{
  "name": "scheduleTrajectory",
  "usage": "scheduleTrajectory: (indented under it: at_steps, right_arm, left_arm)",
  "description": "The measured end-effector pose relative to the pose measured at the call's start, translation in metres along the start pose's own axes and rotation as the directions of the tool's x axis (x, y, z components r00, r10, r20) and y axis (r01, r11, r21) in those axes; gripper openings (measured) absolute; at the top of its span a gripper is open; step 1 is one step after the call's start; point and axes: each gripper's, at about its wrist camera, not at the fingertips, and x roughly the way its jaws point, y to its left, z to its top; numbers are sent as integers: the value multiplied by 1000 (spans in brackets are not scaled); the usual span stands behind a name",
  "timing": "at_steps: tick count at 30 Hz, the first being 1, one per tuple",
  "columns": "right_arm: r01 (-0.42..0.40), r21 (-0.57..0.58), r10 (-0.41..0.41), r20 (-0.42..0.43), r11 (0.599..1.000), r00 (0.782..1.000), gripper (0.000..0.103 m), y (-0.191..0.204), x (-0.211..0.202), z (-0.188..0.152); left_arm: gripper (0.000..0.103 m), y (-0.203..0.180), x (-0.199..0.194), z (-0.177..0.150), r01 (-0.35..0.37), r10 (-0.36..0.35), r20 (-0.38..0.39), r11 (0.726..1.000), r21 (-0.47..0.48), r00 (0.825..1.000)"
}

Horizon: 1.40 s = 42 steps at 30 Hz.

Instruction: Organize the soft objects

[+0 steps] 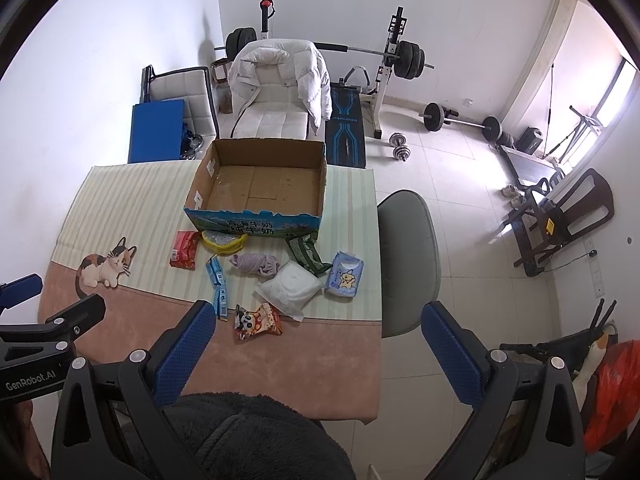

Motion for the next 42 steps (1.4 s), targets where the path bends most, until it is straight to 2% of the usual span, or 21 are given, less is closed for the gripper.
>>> scheduleTrajectory:
  at_steps: [31,34,37,39,42]
  right_arm:
    - [-25,14,25,-2,1000,1000,103,3,-2,3]
    - [-15,10,15,-4,1000,1000,103,3,12,7]
    - [-13,8,13,-28,1000,1000,103,-5,47,13]
    - [-14,12,15,-79,1000,997,103,-15,82,16]
    - [-27,53,36,-175,998,984,103,-34,142,17]
  left_arm:
    - [103,8,1,5,-1,1,12,1000,-14,1000]
    - [103,11,21,16,-27,28,26,999,-34,999]
    - [103,19,59,30,-57,58,21,996,-65,998]
    - [103,22,92,35,-72,70,-20,995,-72,997]
    - [103,27,152,37,-91,80,-125,992,-86,989]
